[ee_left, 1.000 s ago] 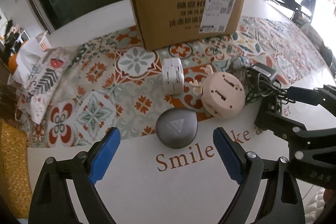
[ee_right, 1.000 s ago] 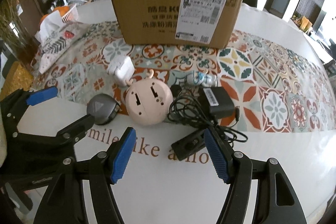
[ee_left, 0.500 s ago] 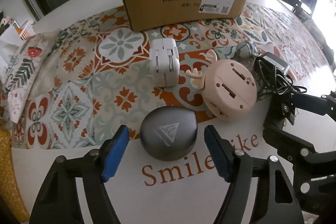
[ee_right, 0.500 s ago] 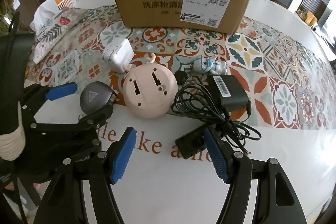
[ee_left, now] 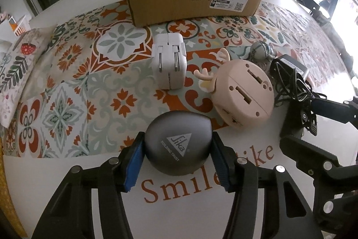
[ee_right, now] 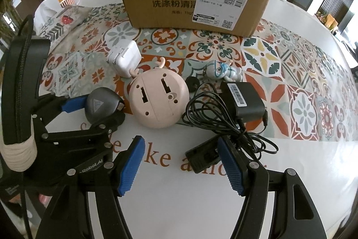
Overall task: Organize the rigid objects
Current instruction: 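Grasp the dark grey round case with the left tool while the right tool approaches the pink deer gadget, then grasp the pink deer-eared round gadget with the right tool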
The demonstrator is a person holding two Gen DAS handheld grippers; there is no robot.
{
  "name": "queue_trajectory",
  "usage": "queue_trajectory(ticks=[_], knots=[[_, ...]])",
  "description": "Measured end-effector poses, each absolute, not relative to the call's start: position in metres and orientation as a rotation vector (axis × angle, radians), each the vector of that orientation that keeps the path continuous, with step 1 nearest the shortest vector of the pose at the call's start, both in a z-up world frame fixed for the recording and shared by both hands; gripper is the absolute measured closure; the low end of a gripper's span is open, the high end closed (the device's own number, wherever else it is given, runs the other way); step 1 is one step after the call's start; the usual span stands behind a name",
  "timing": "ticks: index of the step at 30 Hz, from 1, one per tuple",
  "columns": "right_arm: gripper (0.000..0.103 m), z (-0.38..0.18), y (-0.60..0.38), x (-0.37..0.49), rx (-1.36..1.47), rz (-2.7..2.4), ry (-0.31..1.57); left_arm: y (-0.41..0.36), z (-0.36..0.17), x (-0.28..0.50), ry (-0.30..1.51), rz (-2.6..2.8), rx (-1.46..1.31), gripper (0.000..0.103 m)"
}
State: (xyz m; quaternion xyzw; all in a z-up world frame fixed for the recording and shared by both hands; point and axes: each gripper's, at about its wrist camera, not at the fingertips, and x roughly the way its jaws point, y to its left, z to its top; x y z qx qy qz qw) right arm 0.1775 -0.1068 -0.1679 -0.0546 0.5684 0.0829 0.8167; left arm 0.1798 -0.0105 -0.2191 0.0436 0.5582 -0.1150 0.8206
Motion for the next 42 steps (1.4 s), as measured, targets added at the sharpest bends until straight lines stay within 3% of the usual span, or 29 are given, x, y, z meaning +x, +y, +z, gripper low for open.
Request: queue_trajectory(ticks=[17,42], knots=[[0.036,-0.124,-0.079,0.174,-0.238,0.331,1.065,0.027,-0.156,0.147,1.070,-0.098,0.043,0.047],[0.030,-0.186,-0.062,0.235,-0.290,0.434,1.223,0.039,-0.192,0.178,1.141,-0.049,0.036,0.047]])
